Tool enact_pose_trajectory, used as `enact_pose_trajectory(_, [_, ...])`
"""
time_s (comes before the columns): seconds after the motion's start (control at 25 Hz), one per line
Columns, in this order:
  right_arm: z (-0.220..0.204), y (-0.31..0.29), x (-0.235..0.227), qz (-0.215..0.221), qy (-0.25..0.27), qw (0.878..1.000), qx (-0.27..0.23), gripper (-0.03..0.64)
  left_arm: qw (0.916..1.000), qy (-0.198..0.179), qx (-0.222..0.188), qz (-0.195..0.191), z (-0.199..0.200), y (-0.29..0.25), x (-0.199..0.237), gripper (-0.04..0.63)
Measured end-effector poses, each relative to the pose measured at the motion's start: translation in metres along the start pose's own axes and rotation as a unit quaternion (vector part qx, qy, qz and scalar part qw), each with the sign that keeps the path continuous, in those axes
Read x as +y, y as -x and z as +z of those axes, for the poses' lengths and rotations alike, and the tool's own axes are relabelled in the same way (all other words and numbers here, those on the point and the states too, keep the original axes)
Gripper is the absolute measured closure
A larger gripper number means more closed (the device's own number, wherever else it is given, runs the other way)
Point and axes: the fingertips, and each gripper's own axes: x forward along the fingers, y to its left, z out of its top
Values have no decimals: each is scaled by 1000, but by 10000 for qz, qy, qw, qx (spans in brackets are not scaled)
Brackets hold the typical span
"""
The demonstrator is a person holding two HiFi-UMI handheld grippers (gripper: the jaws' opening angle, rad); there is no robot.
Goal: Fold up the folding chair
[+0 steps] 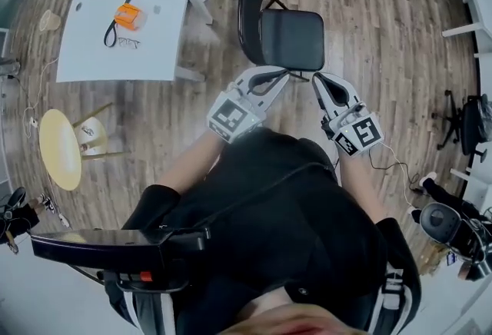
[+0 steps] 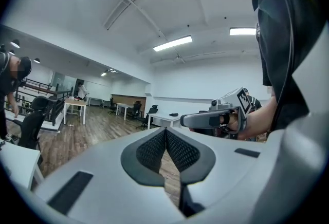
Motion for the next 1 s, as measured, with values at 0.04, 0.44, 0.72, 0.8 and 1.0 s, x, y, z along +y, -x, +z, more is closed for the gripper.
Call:
enact_pose_trajectory(0.04, [0,-5,-2,-58,-19,10000,-5,607,10000,-23,-2,-25,1,2,7,591])
enact_pose_trajectory(0.44, [-8,-8,-23,-268,-112,9995,152,607,9995,267,-145,86,1,-8,38,591])
enact_pose_trajectory(0.72, [-16,-20,-61,102,-208,9996,146,607,9982,343,-30,486,-6,-33,53,591])
enact_pose_trajectory(0.8, [-18,-26,-76,246,-224,9993,144,607,9972,340,85,667,-11,-42,61,591])
enact_pose_trajectory(1.0, [-16,-35,-128,547,-302,9980,100,607,9946,363,246,941,-12,-81,75,591])
